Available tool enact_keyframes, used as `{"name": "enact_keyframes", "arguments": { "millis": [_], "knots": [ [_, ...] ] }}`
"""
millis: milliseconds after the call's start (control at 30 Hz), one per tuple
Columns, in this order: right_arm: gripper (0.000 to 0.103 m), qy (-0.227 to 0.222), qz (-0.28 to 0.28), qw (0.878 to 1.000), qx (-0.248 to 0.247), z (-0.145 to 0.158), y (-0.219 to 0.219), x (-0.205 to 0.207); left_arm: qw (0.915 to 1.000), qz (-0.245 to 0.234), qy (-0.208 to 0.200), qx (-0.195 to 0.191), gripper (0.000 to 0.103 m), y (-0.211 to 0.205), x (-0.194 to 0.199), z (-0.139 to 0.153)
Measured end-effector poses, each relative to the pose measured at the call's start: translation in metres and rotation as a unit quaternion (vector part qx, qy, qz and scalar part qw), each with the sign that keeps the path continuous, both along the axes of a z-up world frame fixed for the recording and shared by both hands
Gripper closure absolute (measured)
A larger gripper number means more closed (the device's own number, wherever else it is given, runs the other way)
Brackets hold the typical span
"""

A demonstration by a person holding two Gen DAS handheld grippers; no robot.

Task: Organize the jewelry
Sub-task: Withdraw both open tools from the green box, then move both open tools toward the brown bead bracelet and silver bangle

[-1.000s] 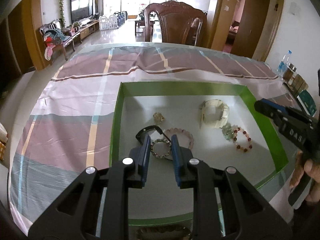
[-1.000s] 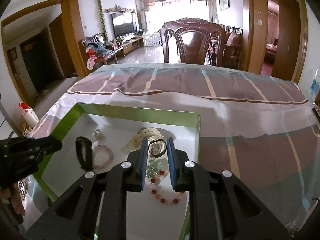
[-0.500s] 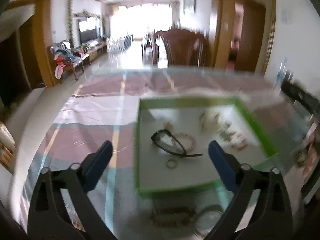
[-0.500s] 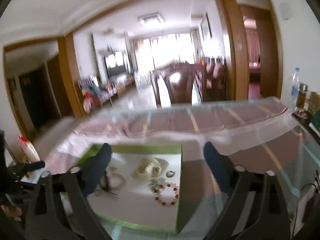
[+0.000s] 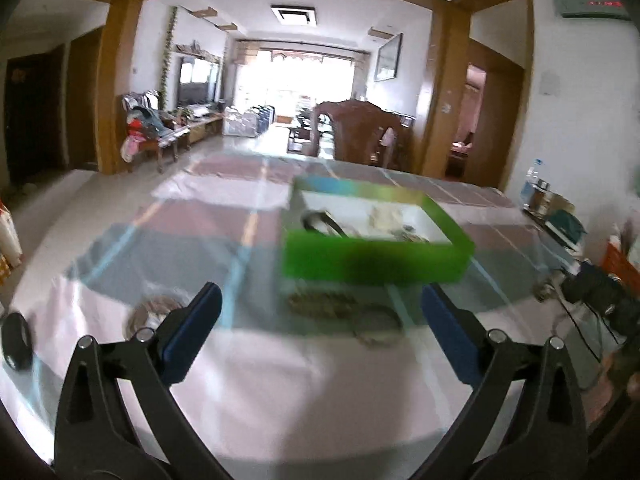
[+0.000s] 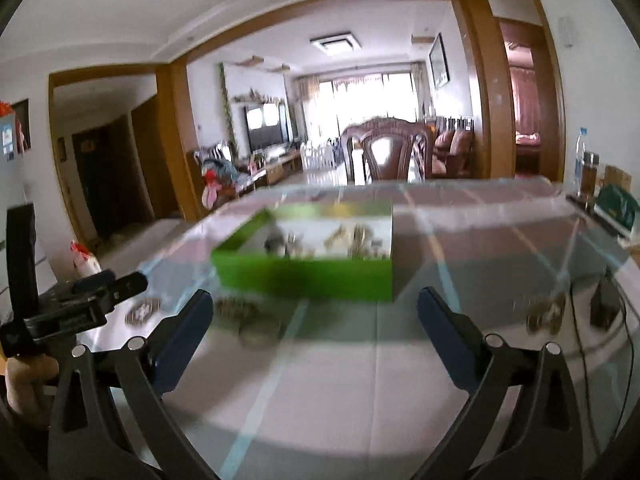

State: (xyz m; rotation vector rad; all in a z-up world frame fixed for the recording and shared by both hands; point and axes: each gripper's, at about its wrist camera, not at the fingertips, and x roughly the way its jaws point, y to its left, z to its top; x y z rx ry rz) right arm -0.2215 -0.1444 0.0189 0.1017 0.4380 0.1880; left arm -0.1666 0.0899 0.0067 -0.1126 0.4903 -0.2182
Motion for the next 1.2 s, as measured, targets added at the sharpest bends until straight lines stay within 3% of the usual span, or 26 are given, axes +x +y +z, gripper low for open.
{"name": "enact_keyframes", "arguments": {
  "millis": [200,567,1200],
  "knots": [
    [0.004,0.026,0.012,1.0,0.006,-0.023,0.009,-0.015,0.9989,-0.019,0.04,0.016,0.004,-0.019,-0.007,-0.024],
    [0.004,0.018,0.016,1.0,0.001,-0.023,0.015,-0.026,0.9986,-0.029,0.036,0.024,0.004,-0.026,-0.018,-0.021],
    [0.004,0.041,0.007,0.999,-0.003,-0.031,0.015,-0.015,0.9978,-0.03,0.054,0.025,0.004,-0.026,-0.01,-0.031]
  ]
}}
